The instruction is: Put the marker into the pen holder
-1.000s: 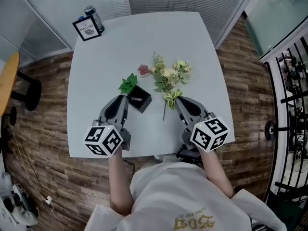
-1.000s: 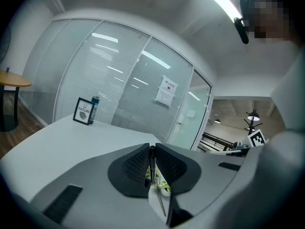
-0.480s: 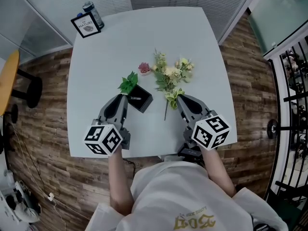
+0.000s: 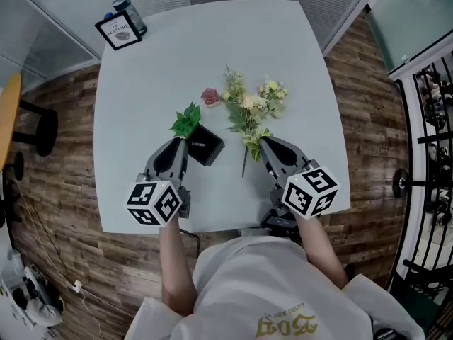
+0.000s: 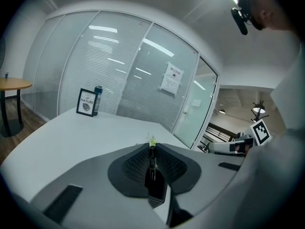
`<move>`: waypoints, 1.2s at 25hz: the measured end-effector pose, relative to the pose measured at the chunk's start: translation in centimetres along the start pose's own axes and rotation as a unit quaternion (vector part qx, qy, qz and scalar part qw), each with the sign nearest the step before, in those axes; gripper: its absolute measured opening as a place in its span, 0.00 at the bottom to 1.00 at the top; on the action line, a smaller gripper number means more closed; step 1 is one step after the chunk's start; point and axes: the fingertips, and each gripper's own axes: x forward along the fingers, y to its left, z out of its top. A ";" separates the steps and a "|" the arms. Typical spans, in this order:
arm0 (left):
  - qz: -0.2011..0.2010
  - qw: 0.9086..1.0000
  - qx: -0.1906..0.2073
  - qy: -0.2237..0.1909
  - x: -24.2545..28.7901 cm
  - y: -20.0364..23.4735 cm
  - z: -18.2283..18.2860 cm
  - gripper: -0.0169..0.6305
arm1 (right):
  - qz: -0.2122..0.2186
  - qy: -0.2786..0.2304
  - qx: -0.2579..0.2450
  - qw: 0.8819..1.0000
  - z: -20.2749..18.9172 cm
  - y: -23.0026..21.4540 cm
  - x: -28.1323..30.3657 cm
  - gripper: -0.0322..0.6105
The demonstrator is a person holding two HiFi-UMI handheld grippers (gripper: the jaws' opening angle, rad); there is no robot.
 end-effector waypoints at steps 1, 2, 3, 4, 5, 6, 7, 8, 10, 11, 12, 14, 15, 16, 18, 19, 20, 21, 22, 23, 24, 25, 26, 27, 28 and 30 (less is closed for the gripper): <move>0.002 1.000 0.002 0.004 0.2 0.2 -0.2 0.10 | 0.000 0.003 0.001 1.000 -0.2 -0.1 0.2 0.08; 0.004 1.000 0.004 0.008 0.5 0.4 -0.5 0.10 | 0.000 0.006 0.002 1.000 -0.3 -0.2 0.5 0.08; 0.005 1.000 0.006 0.013 0.7 0.5 -0.7 0.10 | 0.000 0.009 0.003 1.000 -0.5 -0.3 0.7 0.08; 0.006 1.000 0.008 0.017 0.9 0.7 -0.9 0.10 | -0.001 0.011 0.003 1.000 -0.6 -0.3 0.9 0.08; 0.006 1.000 0.011 0.021 1.2 0.8 -1.1 0.10 | -0.001 0.013 0.004 1.000 -0.7 -0.4 1.1 0.08; 0.007 1.000 0.014 0.026 1.4 0.9 -1.3 0.10 | -0.002 0.015 0.005 1.000 -0.8 -0.5 1.2 0.08; 0.009 0.999 0.019 0.032 1.6 1.0 -1.5 0.10 | -0.003 0.017 0.006 1.000 -0.9 -0.7 1.4 0.08; 0.010 0.999 0.023 0.036 1.9 1.1 -1.6 0.10 | -0.004 0.019 0.007 1.000 -0.9 -0.8 1.5 0.08; 0.011 0.999 0.028 0.044 2.4 1.2 -1.9 0.10 | -0.006 0.021 0.009 1.000 -1.0 -1.2 1.9 0.08; 0.011 0.998 0.029 0.046 2.7 1.3 -2.0 0.10 | -0.006 0.022 0.010 1.000 -1.0 -1.3 2.0 0.08; 0.010 0.998 0.031 0.049 2.9 1.3 -2.1 0.10 | -0.007 0.024 0.010 1.000 -1.0 -1.5 2.1 0.08; 0.012 0.998 0.038 0.058 3.4 1.3 -2.5 0.10 | -0.008 0.027 0.012 1.000 -1.0 -1.8 2.4 0.08; 0.013 0.997 0.043 0.062 3.6 1.4 -2.6 0.10 | -0.008 0.028 0.012 0.999 -1.1 -1.9 2.6 0.08; 0.014 0.997 0.047 0.066 3.8 1.4 -2.8 0.10 | -0.008 0.030 0.013 0.999 -1.1 -1.9 2.7 0.08; 0.016 0.996 0.054 0.075 4.3 1.5 -3.1 0.10 | -0.006 0.033 0.013 0.999 -1.3 -2.0 3.1 0.08; 0.019 0.995 0.059 0.081 4.5 1.5 -3.4 0.10 | -0.005 0.036 0.014 0.999 -1.4 -2.1 3.2 0.08; 0.021 0.994 0.064 0.086 4.7 1.6 -3.6 0.10 | -0.003 0.038 0.015 0.999 -1.6 -2.2 3.3 0.08; 0.024 0.993 0.069 0.091 4.9 1.6 -3.8 0.10 | -0.003 0.040 0.016 0.999 -1.8 -2.3 3.4 0.08; 0.027 0.992 0.073 0.096 5.1 1.7 -4.0 0.10 | -0.003 0.042 0.017 0.999 -1.9 -2.5 3.4 0.08; 0.029 0.992 0.076 0.100 5.2 1.7 -4.2 0.10 | -0.003 0.043 0.018 0.999 -2.0 -2.6 3.5 0.08; 0.031 0.991 0.077 0.103 5.4 1.7 -4.3 0.10 | -0.004 0.044 0.020 0.999 -2.1 -2.8 3.5 0.08; 0.032 0.991 0.078 0.105 5.5 1.8 -4.4 0.10 | -0.005 0.045 0.021 0.999 -2.1 -3.0 3.6 0.08; 0.034 0.990 0.079 0.108 5.7 1.8 -4.5 0.10 | -0.006 0.046 0.022 0.999 -2.2 -3.1 3.6 0.08; 0.035 0.990 0.081 0.110 5.9 1.8 -4.6 0.10 | -0.006 0.047 0.024 0.999 -2.2 -3.3 3.6 0.08; 0.035 0.989 0.082 0.114 6.1 1.7 -4.7 0.10 | -0.007 0.047 0.025 0.999 -2.2 -3.4 3.6 0.08; 0.035 0.989 0.085 0.120 6.4 1.6 -4.9 0.10 | -0.008 0.048 0.027 0.998 -2.3 -3.7 3.7 0.08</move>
